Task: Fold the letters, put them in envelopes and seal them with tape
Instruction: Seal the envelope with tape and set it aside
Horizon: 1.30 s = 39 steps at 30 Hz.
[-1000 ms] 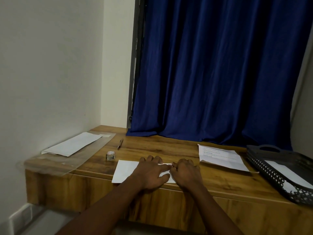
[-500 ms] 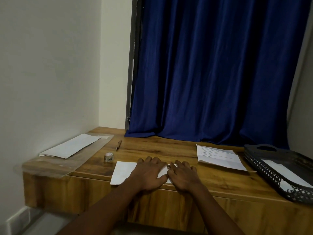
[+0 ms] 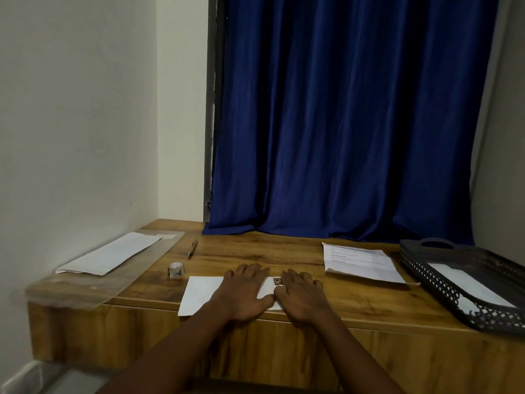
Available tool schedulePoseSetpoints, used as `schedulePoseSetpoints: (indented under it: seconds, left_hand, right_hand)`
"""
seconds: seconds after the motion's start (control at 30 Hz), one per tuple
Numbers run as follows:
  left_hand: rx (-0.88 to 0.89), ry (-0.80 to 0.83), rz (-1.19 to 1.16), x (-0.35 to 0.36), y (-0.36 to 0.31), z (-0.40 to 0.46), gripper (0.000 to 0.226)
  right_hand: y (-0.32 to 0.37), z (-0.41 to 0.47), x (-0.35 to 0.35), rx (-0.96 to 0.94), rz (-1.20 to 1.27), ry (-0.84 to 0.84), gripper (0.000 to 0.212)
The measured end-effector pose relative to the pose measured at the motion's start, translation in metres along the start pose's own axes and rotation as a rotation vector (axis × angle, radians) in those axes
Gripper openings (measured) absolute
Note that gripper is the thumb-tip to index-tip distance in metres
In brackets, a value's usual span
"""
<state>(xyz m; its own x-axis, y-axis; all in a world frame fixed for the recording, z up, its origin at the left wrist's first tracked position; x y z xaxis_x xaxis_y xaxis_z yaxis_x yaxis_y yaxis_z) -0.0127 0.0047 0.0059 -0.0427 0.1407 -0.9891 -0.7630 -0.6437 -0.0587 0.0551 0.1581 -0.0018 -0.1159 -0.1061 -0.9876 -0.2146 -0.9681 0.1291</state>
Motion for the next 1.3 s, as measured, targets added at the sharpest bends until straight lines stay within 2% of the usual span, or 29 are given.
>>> schedulePoseSetpoints:
  seconds: [0.1,0.2,0.27,0.33,0.37,0.43,0.5,0.63,0.77,0.87,0.93,1.1,1.2,1.3]
  left_hand:
    - [-0.052,0.08,-0.124,-0.001,0.003,-0.001,0.085]
    - [-0.013,0.07,-0.166,-0.005,0.004,-0.005,0.085]
    - [0.027,0.051,-0.166,-0.007,0.003,-0.009,0.086]
    - [0.076,0.025,-0.164,-0.008,0.001,-0.014,0.088]
    - [0.108,0.001,-0.157,-0.008,-0.001,-0.016,0.088]
    - [0.185,-0.07,-0.111,-0.01,-0.008,-0.021,0.088]
    - [0.242,-0.135,-0.054,-0.01,-0.014,-0.026,0.089]
    - [0.288,-0.217,-0.04,-0.013,-0.017,-0.032,0.091]
    - [0.337,-0.288,-0.058,-0.016,-0.017,-0.039,0.09]
    - [0.347,-0.268,-0.07,-0.015,-0.018,-0.039,0.086]
    - [0.375,-0.339,-0.104,-0.02,-0.019,-0.039,0.084]
    - [0.37,-0.719,-0.266,-0.044,-0.033,-0.036,0.074]
    - [0.26,-0.679,-0.425,-0.045,-0.047,-0.021,0.073]
    - [0.188,-0.539,-0.42,-0.03,-0.065,-0.001,0.076]
  right_hand:
    - [-0.001,-0.002,-0.002,-0.026,0.089,-0.007,0.073]
    - [-0.008,-0.003,-0.008,0.017,0.227,-0.004,0.065]
    - [-0.014,-0.004,-0.017,0.005,0.488,0.001,0.051]
    - [-0.017,-0.008,-0.031,0.008,0.807,0.013,0.05]
    - [-0.02,-0.009,-0.041,0.029,0.86,0.014,0.05]
    - [-0.025,-0.007,-0.057,0.058,0.824,0.036,0.039]
    - [-0.023,-0.004,-0.066,0.0,0.781,0.095,0.023]
    - [-0.013,0.0,-0.069,-0.093,0.578,0.234,0.025]
    - [-0.001,0.007,-0.069,-0.126,0.497,0.299,0.037]
    - [0.0,0.007,-0.069,-0.147,0.456,0.38,0.033]
    - [-0.006,0.002,-0.073,-0.167,0.492,0.418,0.031]
    - [-0.052,-0.023,-0.109,-0.113,0.633,0.233,0.027]
    - [-0.099,-0.047,-0.144,-0.039,0.701,0.037,0.018]
    - [-0.158,-0.075,-0.18,0.085,0.754,-0.186,0.006]
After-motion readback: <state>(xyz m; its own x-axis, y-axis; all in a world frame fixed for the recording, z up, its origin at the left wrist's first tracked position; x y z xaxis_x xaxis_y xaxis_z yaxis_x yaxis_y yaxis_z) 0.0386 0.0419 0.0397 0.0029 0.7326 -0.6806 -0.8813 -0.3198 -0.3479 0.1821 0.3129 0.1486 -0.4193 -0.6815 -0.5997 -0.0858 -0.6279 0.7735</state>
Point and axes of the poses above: each hand's wrist, its own z-axis towards the middle knuckle, its own x-axis out of the palm, y = z × x, the point moved 4 cm from there along z, towards the middle knuckle, and after that the axes turned 5 degrees about y, right-handed, at the moved point
